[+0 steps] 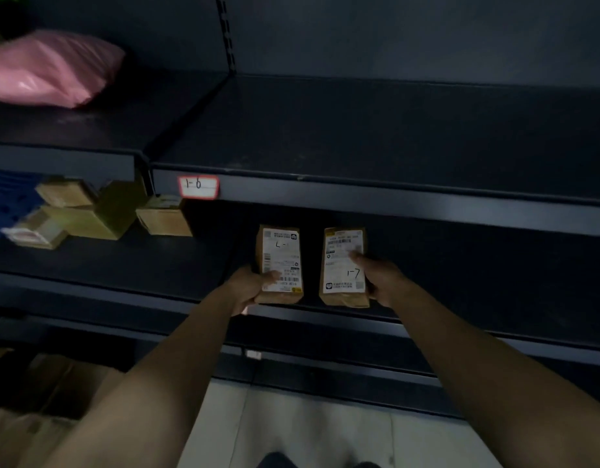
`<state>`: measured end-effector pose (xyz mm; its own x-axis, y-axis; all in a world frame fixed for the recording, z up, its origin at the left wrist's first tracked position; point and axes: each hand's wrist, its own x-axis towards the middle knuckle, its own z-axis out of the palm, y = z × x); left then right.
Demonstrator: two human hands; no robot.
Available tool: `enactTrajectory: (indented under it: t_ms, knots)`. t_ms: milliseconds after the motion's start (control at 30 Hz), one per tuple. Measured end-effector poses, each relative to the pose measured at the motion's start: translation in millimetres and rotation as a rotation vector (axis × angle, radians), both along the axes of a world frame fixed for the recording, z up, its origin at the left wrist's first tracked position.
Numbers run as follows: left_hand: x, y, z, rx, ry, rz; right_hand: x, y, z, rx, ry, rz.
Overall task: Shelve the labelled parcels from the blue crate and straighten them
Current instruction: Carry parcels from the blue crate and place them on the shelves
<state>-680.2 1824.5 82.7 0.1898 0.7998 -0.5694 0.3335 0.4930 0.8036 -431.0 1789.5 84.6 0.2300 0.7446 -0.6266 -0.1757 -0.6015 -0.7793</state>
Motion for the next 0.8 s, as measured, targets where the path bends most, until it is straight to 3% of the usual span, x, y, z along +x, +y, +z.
enactTrajectory:
  t_ms: [367,467,533,667,800]
  knots:
    - [-13,40,-23,-0.105,-0.014,-0.065,-27,15,-25,0.009,0.039,-0.178]
    - [-13,44,-25,-0.061,-0.003,-0.07,-29,15,-22,0.011,-0.053,-0.223]
    - [-10,46,-25,0.021,0.142,-0.092,-30,13,-16,-0.014,-0.163,-0.24]
    - [6,42,-1,0.361,0.657,-0.307,-31,0,6,-0.013,-0.461,-0.171]
    - [42,15,39,0.567,0.621,-0.524,-27,-26,37,-0.023,-0.663,-0.032]
